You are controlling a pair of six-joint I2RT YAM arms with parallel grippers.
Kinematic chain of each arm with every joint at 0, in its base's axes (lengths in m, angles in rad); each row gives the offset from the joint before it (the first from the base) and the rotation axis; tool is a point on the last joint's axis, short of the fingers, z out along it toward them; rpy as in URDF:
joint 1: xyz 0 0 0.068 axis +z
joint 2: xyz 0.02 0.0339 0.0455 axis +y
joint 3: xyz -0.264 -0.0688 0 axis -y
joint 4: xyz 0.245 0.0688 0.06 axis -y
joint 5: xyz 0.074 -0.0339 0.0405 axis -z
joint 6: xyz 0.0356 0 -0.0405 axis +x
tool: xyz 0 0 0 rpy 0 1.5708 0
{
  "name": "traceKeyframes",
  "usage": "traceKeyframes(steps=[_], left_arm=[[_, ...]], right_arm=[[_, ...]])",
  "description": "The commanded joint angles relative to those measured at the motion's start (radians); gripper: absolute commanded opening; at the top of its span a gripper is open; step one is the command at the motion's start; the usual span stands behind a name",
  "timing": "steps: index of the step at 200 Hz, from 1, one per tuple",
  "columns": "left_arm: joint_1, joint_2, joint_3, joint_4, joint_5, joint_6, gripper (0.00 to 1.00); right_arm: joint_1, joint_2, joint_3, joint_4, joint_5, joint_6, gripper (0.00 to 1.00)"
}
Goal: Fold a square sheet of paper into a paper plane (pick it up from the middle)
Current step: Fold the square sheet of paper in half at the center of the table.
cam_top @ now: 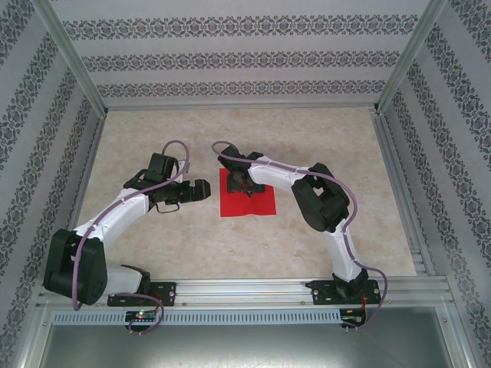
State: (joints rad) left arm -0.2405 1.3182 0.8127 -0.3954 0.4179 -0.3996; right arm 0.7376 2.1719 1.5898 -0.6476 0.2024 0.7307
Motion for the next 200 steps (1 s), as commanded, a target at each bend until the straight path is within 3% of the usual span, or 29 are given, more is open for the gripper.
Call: traceKeyframes(steps=[1, 63, 154, 200], left_arm=[[0.006, 0.010, -0.007, 0.026, 0.018, 0.005, 1.00], [0.006, 0.015, -0.007, 0.030, 0.022, 0.005, 1.00], [0.006, 0.012, 0.003, 0.021, 0.027, 0.002, 1.00], [0.023, -0.028, 0.010, 0.007, 0.027, -0.037, 1.00]], right_arm=[[0.002, 0.061, -0.065, -0.003, -0.005, 0.005, 0.78], [-0.003, 0.015, -0.111, 0.054, -0.037, 0.009, 0.68], [-0.002, -0.110, -0.152, 0.130, -0.055, -0.004, 0.31], [0.001, -0.182, -0.155, 0.167, -0.135, -0.004, 0.22]])
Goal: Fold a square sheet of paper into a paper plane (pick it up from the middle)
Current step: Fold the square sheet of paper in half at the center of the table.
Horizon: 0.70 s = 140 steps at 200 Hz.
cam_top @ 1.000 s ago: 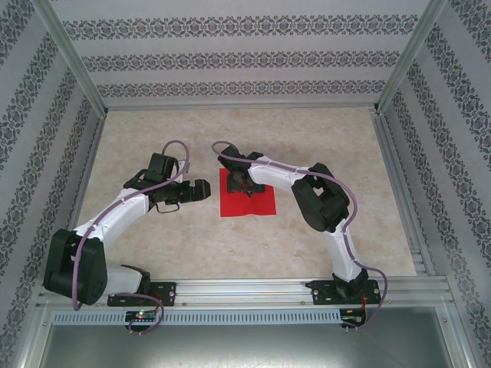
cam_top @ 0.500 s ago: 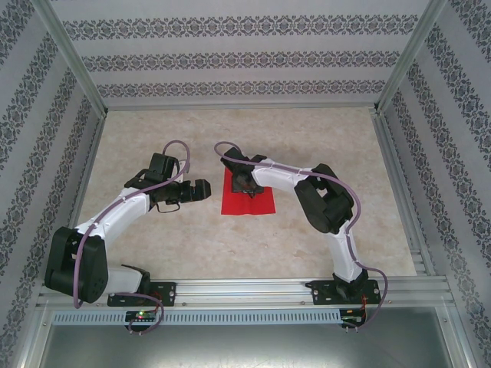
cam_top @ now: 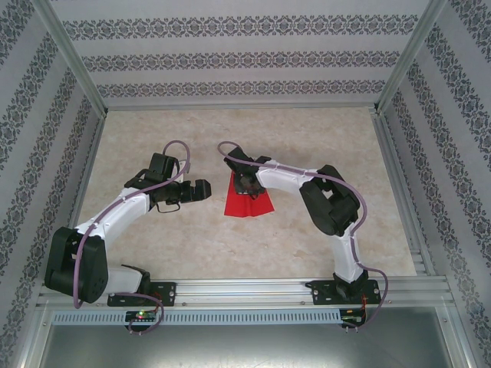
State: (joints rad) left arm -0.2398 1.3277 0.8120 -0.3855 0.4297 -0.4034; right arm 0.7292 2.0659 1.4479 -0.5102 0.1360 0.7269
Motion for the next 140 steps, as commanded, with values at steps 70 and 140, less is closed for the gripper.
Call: traceKeyframes(steps=[70, 140], left_arm=[[0.111, -0.188, 0.025, -0.016, 0.132, -0.115, 1.00], [0.081, -0.123, -0.005, 0.130, 0.263, -0.215, 0.99]], right_arm=[[-0.019, -0.310, -0.223, 0.430, -0.393, 0.171, 0.22], [-0.089, -0.285, -0.483, 0.728, -0.552, 0.289, 0.24]])
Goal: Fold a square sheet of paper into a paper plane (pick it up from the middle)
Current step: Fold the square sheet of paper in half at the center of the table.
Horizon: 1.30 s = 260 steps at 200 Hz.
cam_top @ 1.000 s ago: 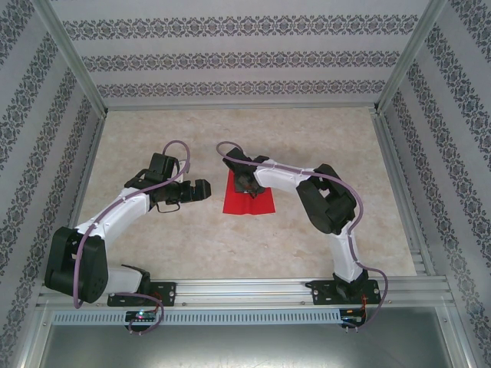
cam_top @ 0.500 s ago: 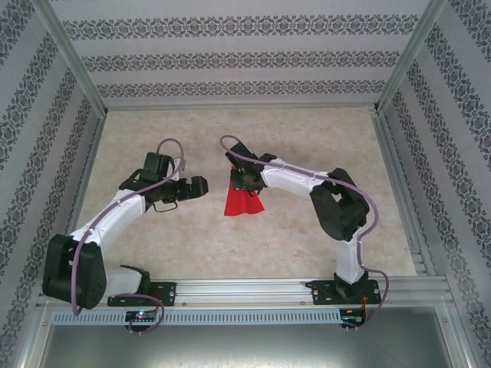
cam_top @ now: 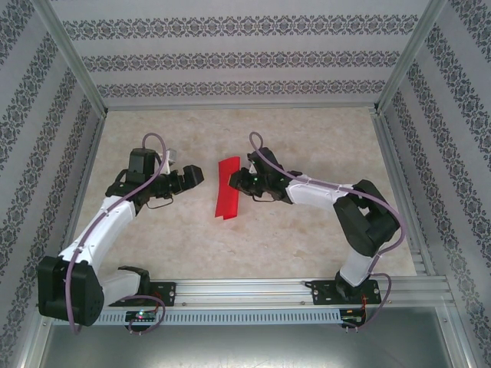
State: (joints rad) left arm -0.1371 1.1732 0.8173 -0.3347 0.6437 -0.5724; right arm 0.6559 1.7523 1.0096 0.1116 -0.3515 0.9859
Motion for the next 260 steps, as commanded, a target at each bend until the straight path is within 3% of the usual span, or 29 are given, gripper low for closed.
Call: traceKeyframes(steps=[1, 23, 85, 112, 192, 260], left_arm=[[-0.023, 0.033, -0.010, 0.081, 0.048, -0.046, 0.99], [-0.068, 0.080, -0.008, 0.121, 0.042, -0.056, 0.96], [-0.185, 0.257, 0.012, 0.209, -0.004, -0.076, 0.74], [-0.215, 0.340, 0.027, 0.256, 0.007, -0.085, 0.55], [-0.282, 0.519, 0.087, 0.290, -0.004, -0.058, 0.21], [-0.302, 0.603, 0.114, 0.281, -0.025, -0.029, 0.19]], right_arm=[[-0.016, 0.028, -0.047, 0.106, -0.064, 0.027, 0.24], [-0.030, 0.045, -0.072, 0.087, -0.071, -0.007, 0.25], [-0.074, 0.075, -0.106, 0.052, -0.095, -0.068, 0.27], [-0.083, 0.083, -0.109, 0.037, -0.086, -0.079, 0.27], [-0.087, 0.106, -0.102, 0.008, -0.066, -0.096, 0.28], [-0.081, 0.121, -0.092, -0.022, -0.036, -0.106, 0.29]])
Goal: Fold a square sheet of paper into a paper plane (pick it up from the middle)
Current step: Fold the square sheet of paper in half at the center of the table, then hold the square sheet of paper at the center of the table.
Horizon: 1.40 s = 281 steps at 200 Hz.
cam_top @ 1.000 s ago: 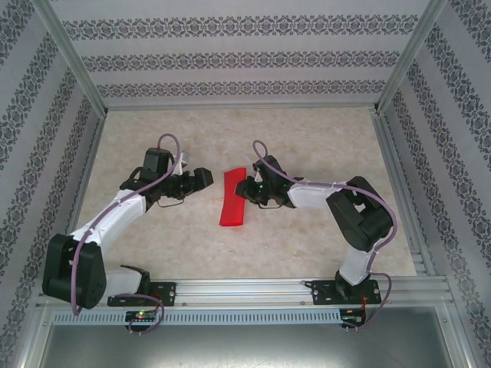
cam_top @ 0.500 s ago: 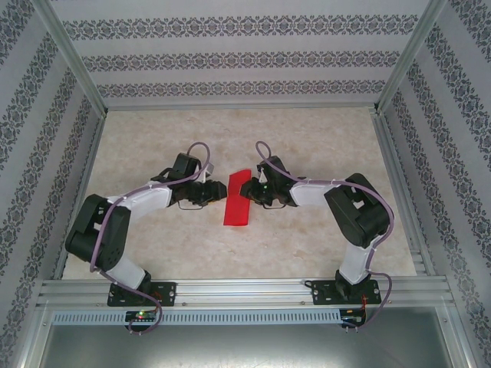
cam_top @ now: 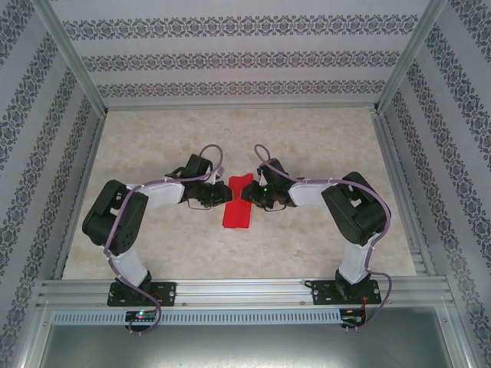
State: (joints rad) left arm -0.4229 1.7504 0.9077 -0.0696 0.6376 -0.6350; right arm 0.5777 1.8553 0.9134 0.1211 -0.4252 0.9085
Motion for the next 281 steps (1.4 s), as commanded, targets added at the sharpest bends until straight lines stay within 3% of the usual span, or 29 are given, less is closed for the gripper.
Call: traceKeyframes(steps=[1, 145, 281], left_arm=[[-0.016, 0.026, 0.024, 0.016, -0.019, 0.034, 0.19], [-0.021, -0.014, 0.052, -0.080, -0.081, 0.092, 0.20], [-0.021, -0.059, 0.033, -0.098, -0.036, 0.085, 0.20]], right_arm=[[-0.003, 0.018, 0.004, -0.032, 0.038, -0.028, 0.29], [0.004, 0.045, 0.003, -0.032, 0.088, 0.062, 0.32], [0.010, 0.054, 0.002, -0.070, 0.130, 0.102, 0.34]])
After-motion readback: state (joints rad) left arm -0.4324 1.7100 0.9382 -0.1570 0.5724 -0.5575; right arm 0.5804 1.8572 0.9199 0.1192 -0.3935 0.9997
